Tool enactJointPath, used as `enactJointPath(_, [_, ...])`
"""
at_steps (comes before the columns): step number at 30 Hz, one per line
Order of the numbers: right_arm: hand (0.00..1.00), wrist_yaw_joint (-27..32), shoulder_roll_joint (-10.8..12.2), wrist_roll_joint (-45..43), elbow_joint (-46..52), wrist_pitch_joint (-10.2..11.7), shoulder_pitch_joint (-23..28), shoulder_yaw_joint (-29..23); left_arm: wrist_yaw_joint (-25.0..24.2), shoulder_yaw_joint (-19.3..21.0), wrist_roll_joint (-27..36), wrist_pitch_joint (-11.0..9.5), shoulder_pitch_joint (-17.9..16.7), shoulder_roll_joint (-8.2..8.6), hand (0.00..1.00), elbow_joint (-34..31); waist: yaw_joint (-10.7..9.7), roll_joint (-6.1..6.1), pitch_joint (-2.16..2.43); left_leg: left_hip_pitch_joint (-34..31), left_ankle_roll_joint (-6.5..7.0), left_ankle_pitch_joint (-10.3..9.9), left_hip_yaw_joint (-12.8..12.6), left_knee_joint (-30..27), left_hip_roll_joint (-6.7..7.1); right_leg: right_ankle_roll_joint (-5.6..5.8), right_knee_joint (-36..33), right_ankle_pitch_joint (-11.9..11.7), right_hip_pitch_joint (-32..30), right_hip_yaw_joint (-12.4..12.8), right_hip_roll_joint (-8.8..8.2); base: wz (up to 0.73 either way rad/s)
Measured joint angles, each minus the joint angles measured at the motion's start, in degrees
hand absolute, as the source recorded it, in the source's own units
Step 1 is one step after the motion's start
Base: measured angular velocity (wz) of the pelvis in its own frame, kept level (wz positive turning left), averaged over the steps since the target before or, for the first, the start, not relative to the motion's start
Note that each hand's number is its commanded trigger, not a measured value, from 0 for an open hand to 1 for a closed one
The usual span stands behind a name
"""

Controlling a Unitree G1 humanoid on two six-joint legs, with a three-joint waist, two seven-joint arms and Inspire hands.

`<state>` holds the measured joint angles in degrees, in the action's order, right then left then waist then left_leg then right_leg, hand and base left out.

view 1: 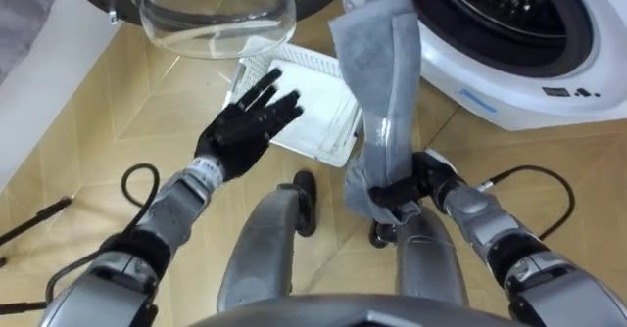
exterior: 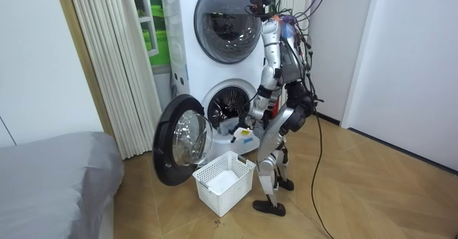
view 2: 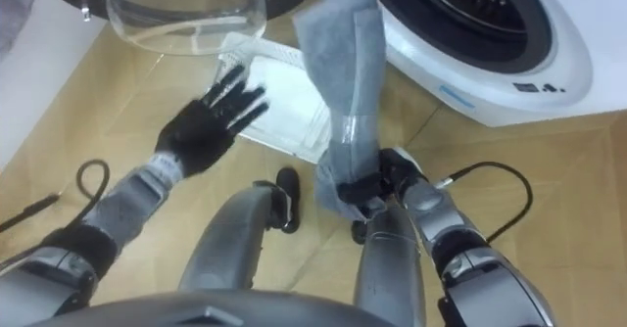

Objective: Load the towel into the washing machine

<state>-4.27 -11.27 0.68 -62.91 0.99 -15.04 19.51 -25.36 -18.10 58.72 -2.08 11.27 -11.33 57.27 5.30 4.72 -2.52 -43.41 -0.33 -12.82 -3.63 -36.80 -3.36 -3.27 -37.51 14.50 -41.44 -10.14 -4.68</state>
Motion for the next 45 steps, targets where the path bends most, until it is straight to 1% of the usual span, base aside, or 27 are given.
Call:
enactJointPath(3, [1.00, 0.6, -0.5, 0.4, -1.4, 0.0, -0.2, -1.2, 4.7, 0.1, -7.9, -0.9, -0.7, -0.23, 0.00, -0.1, -0.1, -0.41, -0.26, -0.3, 0.15, 0.1, -0.2, 0.6, 0.19, 0.20, 0.1, 0.1, -0.3, 0.0, -0.21, 0.03])
enactJointPath(6, [1.00, 1.5, -0.4, 1.8, -2.4, 0.3, -0.8, -2.0, 9.5, 0.1, -13.0, -1.6, -1.1, -0.24, 0.00, 0.0, -0.2, -0.54, -0.29, -0.9, 0.17, 0.1, -0.1, 0.0, 0.17, 0.20, 0.0, 0.1, -0.8, -0.2, -0.30, 0.02])
enactJointPath(7, [1.00, 1.9, -0.4, 2.6, -3.2, 0.3, -1.2, -2.7, 11.3, 0.4, -15.8, -1.8, -0.9, -0.18, 0.00, 0.1, -0.2, -0.60, -0.32, -0.8, 0.18, 0.1, -0.1, 0.0, 0.21, 0.27, -0.1, 0.2, -0.8, -0.2, -0.35, 0.00])
enactJointPath(8, [1.00, 2.2, -0.4, 3.1, -3.6, 0.4, -1.4, -2.9, 12.2, 0.7, -17.2, -1.9, -0.8, -0.13, 0.00, 0.1, -0.2, -0.62, -0.31, -0.8, 0.18, 0.1, -0.1, -0.1, 0.22, 0.28, -0.1, 0.2, -0.8, -0.2, -0.35, 0.00])
enactJointPath(10, [1.00, 3.2, -0.5, 3.8, -3.8, 0.4, -1.9, -4.2, 15.0, 2.6, -23.2, -2.6, -0.8, 0.11, 0.00, 0.2, -0.1, -0.68, -0.34, -0.9, 0.18, 0.1, -0.2, -0.2, 0.18, 0.27, -0.1, 0.2, -0.8, 0.0, -0.29, 0.00])
enactJointPath(11, [1.00, 3.5, -0.6, 4.1, -3.8, 0.4, -1.9, -4.6, 15.7, 2.8, -24.3, -2.9, -0.8, 0.11, 0.00, 0.4, -0.1, -0.68, -0.34, -0.9, 0.18, 0.1, -0.2, -0.3, 0.17, 0.27, -0.2, 0.2, -0.8, 0.1, -0.29, -0.03])
enactJointPath(13, [1.00, 4.6, -1.1, 6.5, -4.2, 0.4, -2.2, -5.1, 18.5, 2.7, -27.4, -3.3, -1.1, 0.14, 0.00, 1.0, 0.0, -0.77, -0.33, -0.7, 0.23, 0.1, -0.4, -0.2, 0.22, 0.28, -0.3, 0.2, -0.8, 0.5, -0.35, 0.00])
enactJointPath(15, [1.00, 5.0, -1.4, 8.9, -5.0, 0.4, -2.4, -5.1, 20.8, 2.7, -29.5, -3.4, -2.1, 0.14, 0.00, 1.2, 0.0, -1.18, -0.32, -0.5, 0.29, 0.2, -0.8, -0.1, 0.26, 0.31, -0.5, 0.3, -0.9, 0.5, -0.46, -0.04])
enactJointPath(17, [1.00, 5.6, -1.9, 10.0, -5.1, 0.3, -2.4, -5.3, 23.0, 2.7, -30.2, -3.4, -3.3, 0.14, 0.00, 1.3, -0.3, -1.39, -0.32, -0.4, 0.41, 0.3, -0.9, 0.2, 0.40, 0.33, -0.7, 0.3, -1.1, 0.7, -0.71, 0.03])
enactJointPath(18, [1.00, 6.2, -2.3, 10.4, -5.0, 0.2, -2.4, -5.9, 24.1, 2.7, -30.7, -3.4, -3.9, 0.12, 0.00, 1.3, -0.3, -1.53, -0.30, -0.5, 0.48, 0.4, -0.9, 0.3, 0.71, 0.37, -1.1, 0.5, -1.4, 0.7, -1.09, 0.09])
enactJointPath(20, [1.00, 7.6, -3.0, 10.8, -5.1, 0.2, -2.6, -7.3, 25.5, 2.6, -31.4, -3.4, -4.3, 0.07, 0.00, 1.5, -0.3, -1.73, -0.31, -0.9, 0.58, 0.5, -0.9, 0.1, 1.05, 0.47, -1.8, 0.7, -2.0, 0.7, -1.41, 0.04])
enactJointPath(21, [1.00, 8.9, -3.4, 11.1, -5.1, 0.2, -2.9, -7.4, 26.6, 2.7, -31.7, -3.5, -4.3, -0.03, 0.00, 2.1, -0.1, -2.08, -0.31, -0.9, 0.64, 0.5, -1.1, 0.0, 1.17, 0.51, -2.1, 0.7, -2.2, 0.9, -1.48, -0.04])
enactJointPath(22, [1.00, 10.0, -3.5, 11.3, -5.0, 0.2, -3.6, -7.8, 27.7, 2.7, -31.9, -3.7, -4.6, -0.35, 0.00, 2.5, -0.2, -2.71, -0.27, -0.9, 0.65, 0.5, -1.3, 0.0, 1.23, 0.53, -2.4, 0.7, -2.5, 1.2, -1.50, -0.06])
enactJointPath(24, [1.00, 11.7, -3.8, 11.3, -4.4, 0.2, -4.6, -8.5, 29.1, 2.7, -32.0, -3.9, -4.7, -0.62, 0.00, 3.2, -0.4, -3.42, -0.33, -1.1, 0.76, 0.7, -1.5, 0.0, 1.26, 0.52, -2.6, 0.7, -2.8, 1.2, -1.67, -0.02])
enactJointPath(26, [1.00, 13.9, -3.9, 11.3, -3.3, 0.2, -5.1, -10.1, 30.1, 2.7, -31.9, -4.4, -4.8, -0.62, 0.00, 4.1, -0.4, -4.12, -0.31, -1.2, 0.81, 0.7, -1.5, -0.1, 1.38, 0.54, -2.8, 0.7, -2.9, 1.2, -1.79, 0.04])
enactJointPath(27, [1.00, 15.4, -4.1, 11.0, -2.6, 0.2, -5.7, -11.3, 30.4, 2.7, -31.9, -4.6, -4.7, -0.64, 0.00, 4.6, -0.6, -4.66, -0.30, -1.4, 0.89, 0.8, -1.5, -0.2, 1.61, 0.62, -3.2, 0.8, -3.2, 1.3, -2.03, 0.06])
enactJointPath(28, [1.00, 17.1, -4.6, 10.3, -0.7, 0.2, -5.8, -13.0, 30.8, 2.6, -31.9, -4.6, -4.8, -0.57, 0.00, 4.7, -0.8, -4.92, -0.26, -1.8, 1.07, 0.9, -1.5, -0.2, 1.81, 0.71, -3.4, 0.8, -3.7, 1.3, -2.13, 0.07])
enactJointPath(29, [1.00, 17.9, -4.9, 10.3, 0.1, 0.2, -5.9, -13.6, 30.9, 2.4, -32.0, -4.6, -4.9, -0.57, 0.00, 4.8, -0.8, -4.92, -0.26, -1.9, 1.12, 0.9, -1.5, -0.2, 1.86, 0.78, -3.4, 0.8, -3.7, 1.3, -2.12, 0.06])
enactJointPath(31, [1.00, 22.2, -6.0, 10.3, 2.6, 0.4, -6.4, -14.8, 31.5, 2.5, -32.0, -4.6, -5.1, -0.76, 0.00, 5.5, -0.8, -5.04, -0.25, -1.9, 1.30, 1.0, -1.5, 0.2, 2.09, 1.09, -3.2, 0.6, -3.6, 1.3, -2.17, 0.02])
enactJointPath(32, [1.00, 23.2, -6.1, 10.4, 3.2, 0.5, -6.6, -15.2, 31.6, 2.5, -32.1, -4.6, -5.1, -0.87, 0.00, 5.6, -0.8, -5.10, -0.26, -1.9, 1.34, 1.0, -1.5, 0.2, 2.13, 1.13, -3.2, 0.6, -3.6, 1.4, -2.20, 0.00])
enactJointPath(34, [1.00, 26.4, -6.3, 13.1, 3.4, 2.0, -7.6, -16.7, 32.4, 2.5, -32.0, -4.6, -5.2, -1.44, 0.00, 6.2, -0.9, -5.64, -0.21, -1.9, 1.37, 1.0, -1.5, 0.2, 2.18, 1.19, -3.2, 0.5, -3.6, 1.5, -2.19, 0.00])
enactJointPath(35, [1.00, 27.0, -6.4, 14.0, 3.4, 2.2, -7.8, -17.1, 32.6, 2.6, -32.1, -4.6, -5.2, -1.52, 0.00, 6.3, -0.9, -5.83, -0.21, -1.9, 1.38, 1.0, -1.5, 0.2, 2.18, 1.20, -3.2, 0.5, -3.6, 1.5, -2.20, 0.00])
enactJointPath(37, [1.00, 27.5, -7.0, 18.0, 3.4, 2.2, -8.5, -18.5, 32.7, 4.1, -33.7, -4.5, -5.3, -1.34, 0.00, 6.2, -0.9, -6.36, -0.21, -1.9, 1.42, 1.1, -1.5, 0.2, 2.17, 1.20, -3.1, 0.5, -3.6, 1.5, -2.23, 0.00])
enactJointPath(39, [1.00, 27.5, -7.0, 20.3, 3.6, 2.1, -8.6, -18.5, 32.7, 4.5, -34.3, -4.5, -5.4, -1.30, 0.00, 6.2, -0.9, -6.40, -0.18, -1.9, 1.45, 1.1, -1.5, 0.2, 2.16, 1.22, -3.1, 0.5, -3.5, 1.6, -2.23, 0.00])
enactJointPath(43, [1.00, 27.6, -7.1, 24.4, 5.2, 1.5, -8.7, -18.5, 34.3, 4.5, -34.3, -4.5, -5.6, -1.33, 0.00, 6.2, -0.9, -6.38, -0.17, -1.9, 1.56, 1.1, -1.5, 0.4, 2.19, 1.25, -3.2, 0.6, -3.4, 1.5, -2.39, 0.01])
enactJointPath(44, [0.74, 27.7, -7.1, 25.1, 5.2, 1.4, -8.9, -18.5, 34.5, 4.5, -34.3, -4.5, -5.7, -1.31, 0.00, 6.3, -0.9, -6.38, -0.17, -1.9, 1.59, 1.2, -1.5, 0.5, 2.25, 1.26, -3.2, 0.6, -3.3, 1.4, -2.47, 0.09])
enactJointPath(45, [0.00, 27.7, -7.3, 27.6, 5.2, 1.3, -9.3, -18.5, 34.7, 4.5, -34.3, -4.5, -5.7, -1.30, 0.00, 6.5, -1.0, -6.39, -0.18, -1.8, 1.73, 1.3, -1.4, 0.6, 2.43, 1.30, -3.3, 0.6, -3.3, 1.2, -3.04, 0.12])
